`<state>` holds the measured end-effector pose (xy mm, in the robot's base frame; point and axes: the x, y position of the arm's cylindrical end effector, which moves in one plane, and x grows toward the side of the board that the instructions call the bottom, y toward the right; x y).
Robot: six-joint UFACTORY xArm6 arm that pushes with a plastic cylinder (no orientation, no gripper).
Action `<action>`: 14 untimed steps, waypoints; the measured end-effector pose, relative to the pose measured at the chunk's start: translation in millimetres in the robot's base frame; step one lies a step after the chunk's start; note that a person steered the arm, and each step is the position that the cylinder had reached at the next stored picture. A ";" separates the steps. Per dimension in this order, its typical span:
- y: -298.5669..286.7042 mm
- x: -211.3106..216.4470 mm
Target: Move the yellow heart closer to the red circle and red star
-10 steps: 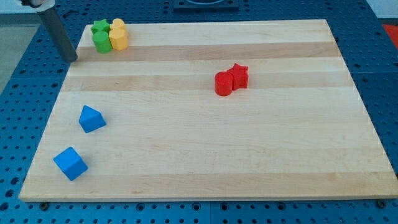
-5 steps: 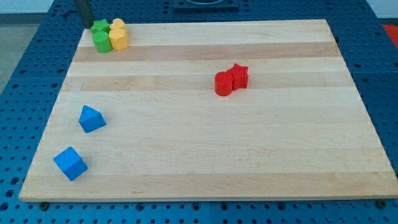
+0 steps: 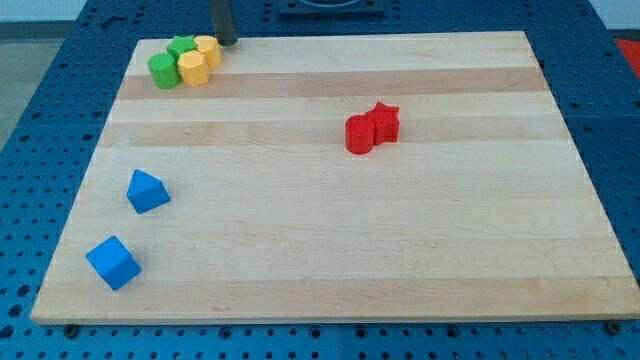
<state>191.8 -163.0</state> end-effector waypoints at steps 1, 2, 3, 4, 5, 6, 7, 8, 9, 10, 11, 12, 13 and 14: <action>-20.3 -0.2; -26.6 8.9; -26.6 18.1; -10.2 24.1; 3.5 47.0; 3.7 63.8; 5.6 81.9; 1.0 91.7; -11.8 98.1; -26.9 109.7; -48.6 131.2; -49.9 156.9; -23.0 175.5; -8.2 206.4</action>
<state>398.2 -171.2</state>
